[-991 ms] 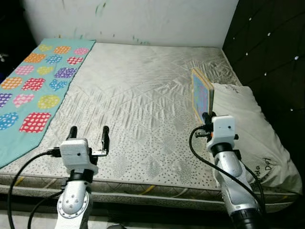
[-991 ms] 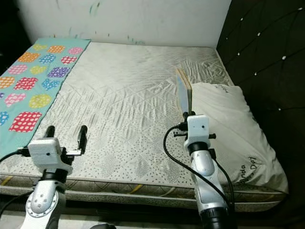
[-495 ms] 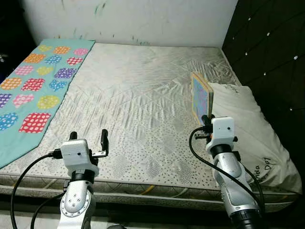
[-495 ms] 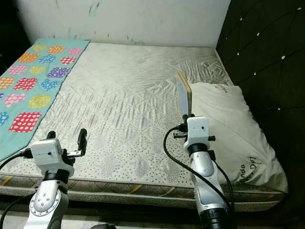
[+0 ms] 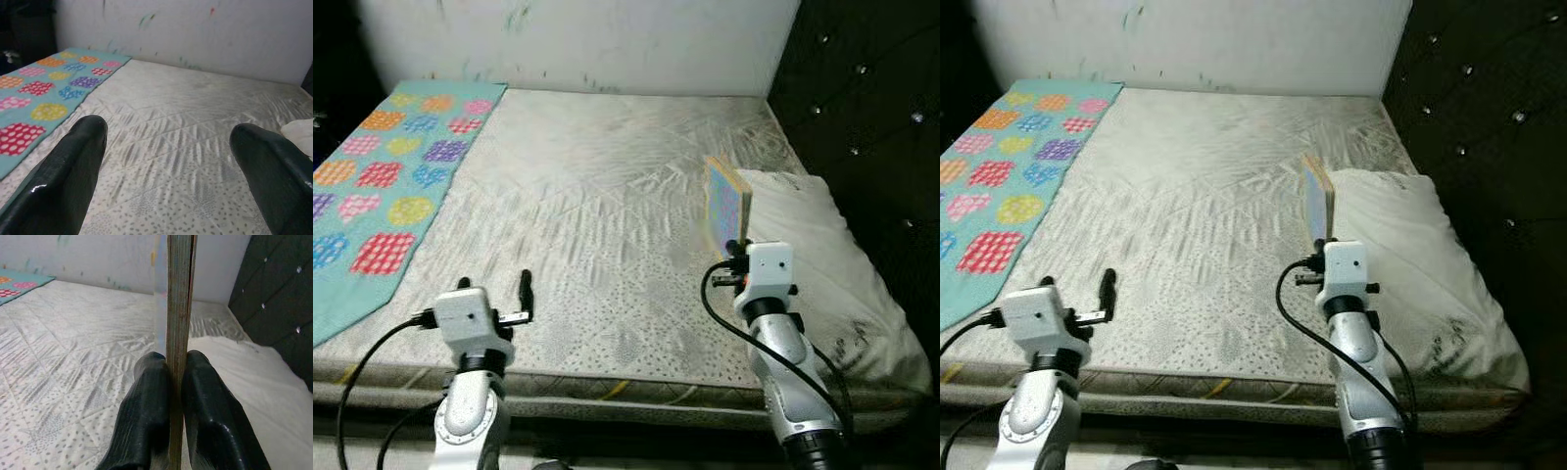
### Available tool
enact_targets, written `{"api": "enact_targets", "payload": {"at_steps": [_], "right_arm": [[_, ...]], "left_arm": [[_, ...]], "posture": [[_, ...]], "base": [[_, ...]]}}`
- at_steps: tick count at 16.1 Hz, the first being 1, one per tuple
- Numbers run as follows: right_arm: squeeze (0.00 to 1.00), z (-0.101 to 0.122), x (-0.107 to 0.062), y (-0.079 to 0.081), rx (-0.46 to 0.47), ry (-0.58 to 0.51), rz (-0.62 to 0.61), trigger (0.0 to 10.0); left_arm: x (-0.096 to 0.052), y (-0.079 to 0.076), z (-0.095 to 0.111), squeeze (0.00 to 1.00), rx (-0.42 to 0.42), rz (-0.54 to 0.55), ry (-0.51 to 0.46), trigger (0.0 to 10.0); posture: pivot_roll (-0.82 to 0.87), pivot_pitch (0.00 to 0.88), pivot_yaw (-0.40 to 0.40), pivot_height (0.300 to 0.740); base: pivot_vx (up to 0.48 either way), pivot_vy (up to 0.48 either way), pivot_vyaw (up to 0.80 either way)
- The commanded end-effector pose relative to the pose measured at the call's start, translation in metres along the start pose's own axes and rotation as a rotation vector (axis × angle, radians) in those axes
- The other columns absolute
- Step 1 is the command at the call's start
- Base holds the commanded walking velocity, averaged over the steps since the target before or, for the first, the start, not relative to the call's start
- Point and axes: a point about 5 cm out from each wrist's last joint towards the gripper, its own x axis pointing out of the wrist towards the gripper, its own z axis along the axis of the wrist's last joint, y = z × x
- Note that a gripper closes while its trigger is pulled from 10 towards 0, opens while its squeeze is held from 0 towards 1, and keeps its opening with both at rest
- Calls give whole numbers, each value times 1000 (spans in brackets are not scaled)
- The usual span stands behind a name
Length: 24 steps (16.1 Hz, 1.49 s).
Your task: Clean up the room
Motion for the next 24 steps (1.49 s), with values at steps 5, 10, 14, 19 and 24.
{"api": "enact_targets", "payload": {"at_steps": [5,10,14,19,24], "right_arm": [[0,11,1,-8,13,-41,-29,10000],[0,11,0,-8,18,-34,-28,10000],[0,10,0,-9,6,-34,-26,10000],[0,10,2,-10,10,-31,-22,10000],[0,11,4,-9,8,-34,-16,10000]], "left_arm": [[0,-5,3,0,-7,-19,4,10000],[0,-5,3,0,-3,-11,8,10000],[0,-6,1,0,-35,-4,24,10000],[2,-7,0,0,-58,-5,40,10000],[2,-7,-1,0,-59,-4,44,10000]], "posture": [[28,0,-1,740],[30,0,-1,740],[30,0,0,740],[29,0,-4,740],[30,0,-8,740]], "base": [[0,0,-569],[0,0,-428],[0,0,0],[0,0,0],[0,314,0]]}}
